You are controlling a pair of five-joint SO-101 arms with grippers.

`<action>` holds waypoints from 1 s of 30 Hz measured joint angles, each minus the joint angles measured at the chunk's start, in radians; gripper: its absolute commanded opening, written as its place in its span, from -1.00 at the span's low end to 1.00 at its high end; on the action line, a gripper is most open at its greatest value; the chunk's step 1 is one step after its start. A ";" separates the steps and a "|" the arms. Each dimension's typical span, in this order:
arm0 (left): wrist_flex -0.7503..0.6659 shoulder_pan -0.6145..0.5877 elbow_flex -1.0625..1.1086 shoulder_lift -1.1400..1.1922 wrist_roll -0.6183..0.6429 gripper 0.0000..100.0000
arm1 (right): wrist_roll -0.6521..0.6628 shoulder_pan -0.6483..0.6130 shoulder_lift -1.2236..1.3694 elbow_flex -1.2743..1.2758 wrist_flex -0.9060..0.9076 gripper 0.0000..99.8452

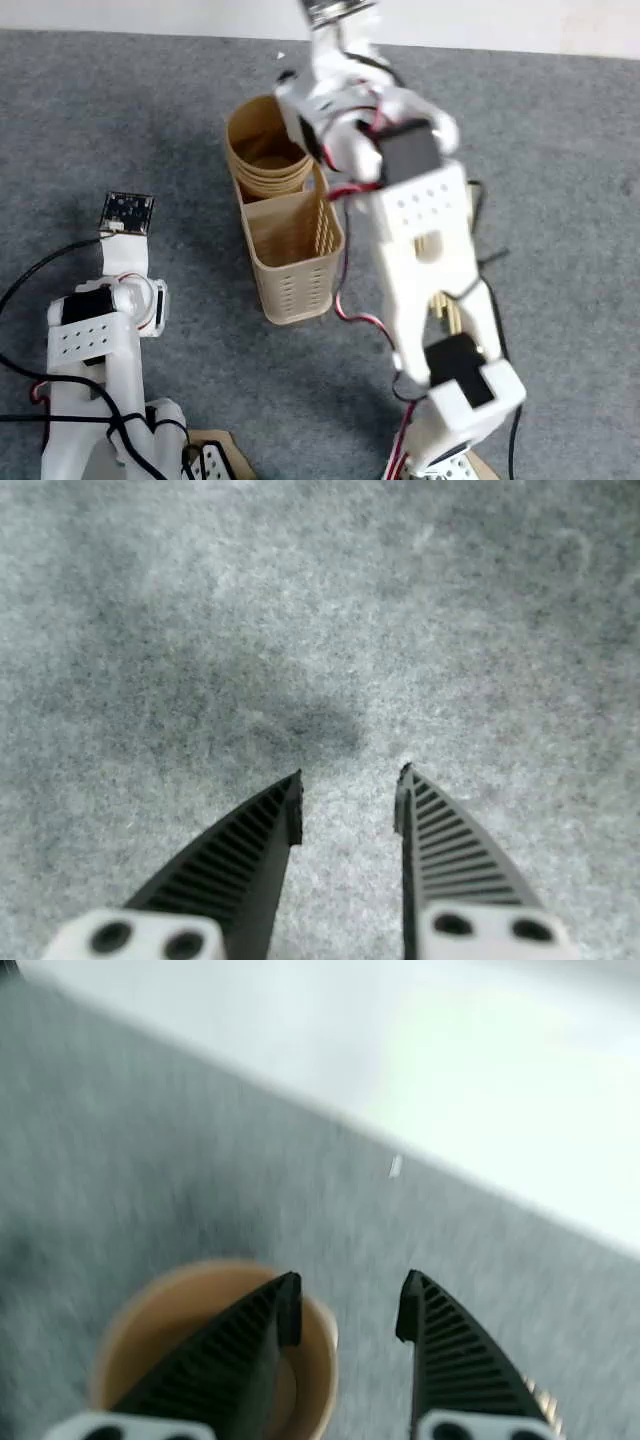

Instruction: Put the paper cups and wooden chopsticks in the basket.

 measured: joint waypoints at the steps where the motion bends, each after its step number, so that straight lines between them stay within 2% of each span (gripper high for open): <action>1: 0.000 0.000 0.000 0.000 0.000 -0.64 | 0.000 0.002 0.018 0.032 0.005 -0.66; 9: 0.000 0.000 0.000 0.000 0.000 -0.64 | -0.005 -0.003 0.086 0.235 0.071 -0.66; 13: 0.000 0.000 0.000 0.000 0.000 -0.64 | -0.005 0.000 0.086 0.242 0.069 -0.66; 19: 0.000 0.000 0.000 0.000 0.000 -0.64 | -0.003 0.032 0.003 0.055 0.160 -0.66; 21: 0.000 0.000 0.000 0.000 0.000 -0.64 | 0.003 0.034 -0.060 -0.058 0.238 -0.66; 25: 0.000 0.000 0.000 0.000 0.000 -0.64 | 0.097 0.043 -0.152 -0.256 0.428 -0.66; 27: 0.000 0.000 0.000 0.000 0.000 -0.64 | 0.120 0.097 -0.201 -0.252 0.448 -0.66; 30: 0.000 0.000 0.000 0.000 0.000 -0.64 | 0.143 0.250 -0.258 -0.144 0.459 -0.66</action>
